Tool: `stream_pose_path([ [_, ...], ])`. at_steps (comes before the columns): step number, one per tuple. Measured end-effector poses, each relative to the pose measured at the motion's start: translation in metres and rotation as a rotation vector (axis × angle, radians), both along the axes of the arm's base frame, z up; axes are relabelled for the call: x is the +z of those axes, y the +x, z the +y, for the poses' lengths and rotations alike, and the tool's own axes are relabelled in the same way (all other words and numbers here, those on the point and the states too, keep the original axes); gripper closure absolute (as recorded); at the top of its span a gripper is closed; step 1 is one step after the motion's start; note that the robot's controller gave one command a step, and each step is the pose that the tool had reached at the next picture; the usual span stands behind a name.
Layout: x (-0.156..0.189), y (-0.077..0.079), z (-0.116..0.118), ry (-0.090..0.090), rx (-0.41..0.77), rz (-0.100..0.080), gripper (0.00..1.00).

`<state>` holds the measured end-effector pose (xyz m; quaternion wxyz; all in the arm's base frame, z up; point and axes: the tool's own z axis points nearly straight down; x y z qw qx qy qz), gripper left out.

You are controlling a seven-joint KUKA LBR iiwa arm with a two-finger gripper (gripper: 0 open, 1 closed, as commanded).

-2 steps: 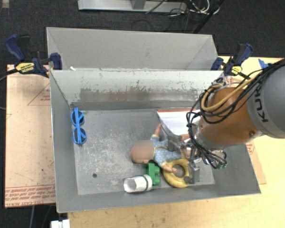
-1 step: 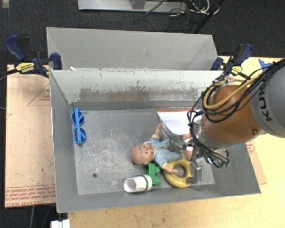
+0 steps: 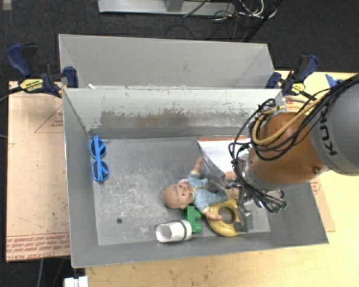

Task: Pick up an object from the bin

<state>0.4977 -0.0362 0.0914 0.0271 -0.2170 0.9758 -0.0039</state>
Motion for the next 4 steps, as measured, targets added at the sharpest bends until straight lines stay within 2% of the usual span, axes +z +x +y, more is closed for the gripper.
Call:
stream_pose_path([
  [1,-0.008,0.0,0.007,-0.013,0.246,-0.013,0.0],
  [2,-0.005,0.005,0.005,-0.026,0.422,-0.023,1.0],
  [3,-0.005,0.006,0.005,-0.026,0.422,-0.023,1.0],
  [4,0.036,0.002,0.007,-0.022,0.448,-0.011,1.0],
])
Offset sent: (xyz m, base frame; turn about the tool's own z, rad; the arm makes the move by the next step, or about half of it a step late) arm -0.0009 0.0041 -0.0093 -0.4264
